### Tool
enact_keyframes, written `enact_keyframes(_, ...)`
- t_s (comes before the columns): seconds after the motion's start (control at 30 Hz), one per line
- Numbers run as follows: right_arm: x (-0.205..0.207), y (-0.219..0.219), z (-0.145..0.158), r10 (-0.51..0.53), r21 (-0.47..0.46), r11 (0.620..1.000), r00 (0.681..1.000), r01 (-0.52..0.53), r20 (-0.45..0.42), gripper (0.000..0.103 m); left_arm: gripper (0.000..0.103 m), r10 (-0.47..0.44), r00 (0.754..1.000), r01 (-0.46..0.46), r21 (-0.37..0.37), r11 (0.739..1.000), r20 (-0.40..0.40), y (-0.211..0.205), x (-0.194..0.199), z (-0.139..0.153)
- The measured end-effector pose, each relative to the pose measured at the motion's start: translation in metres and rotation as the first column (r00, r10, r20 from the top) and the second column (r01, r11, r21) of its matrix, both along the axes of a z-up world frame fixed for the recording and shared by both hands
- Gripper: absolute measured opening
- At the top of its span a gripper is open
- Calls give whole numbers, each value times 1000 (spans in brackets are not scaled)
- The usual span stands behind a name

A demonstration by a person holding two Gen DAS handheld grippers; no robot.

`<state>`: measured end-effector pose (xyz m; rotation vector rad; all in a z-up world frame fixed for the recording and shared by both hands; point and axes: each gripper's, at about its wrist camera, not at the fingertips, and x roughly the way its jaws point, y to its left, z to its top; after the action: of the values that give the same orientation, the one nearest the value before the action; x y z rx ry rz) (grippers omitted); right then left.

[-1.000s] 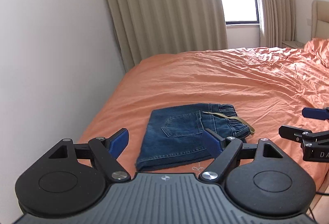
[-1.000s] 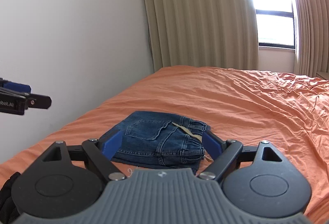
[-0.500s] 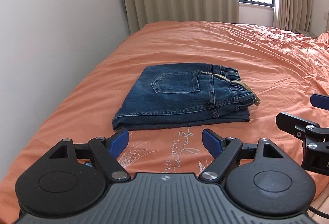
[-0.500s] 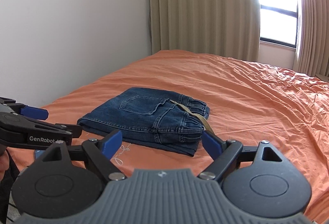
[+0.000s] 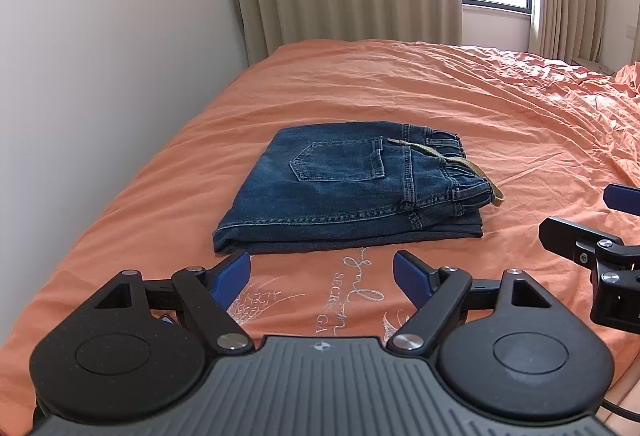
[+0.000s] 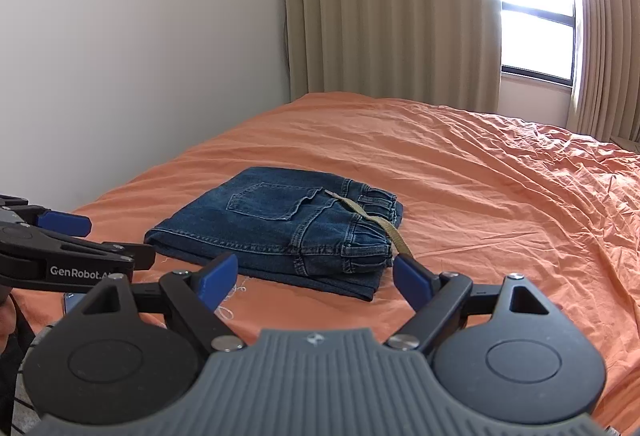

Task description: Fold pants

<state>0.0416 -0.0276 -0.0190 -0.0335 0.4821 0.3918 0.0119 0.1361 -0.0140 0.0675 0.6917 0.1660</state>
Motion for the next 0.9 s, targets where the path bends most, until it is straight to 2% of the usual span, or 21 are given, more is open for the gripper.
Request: enact_keyframes(0.9, -4, -3, 3, -18, 12, 1000, 1000, 18, 8, 81, 95, -16, 1000, 16, 1, 1000, 8, -6, -3, 9)
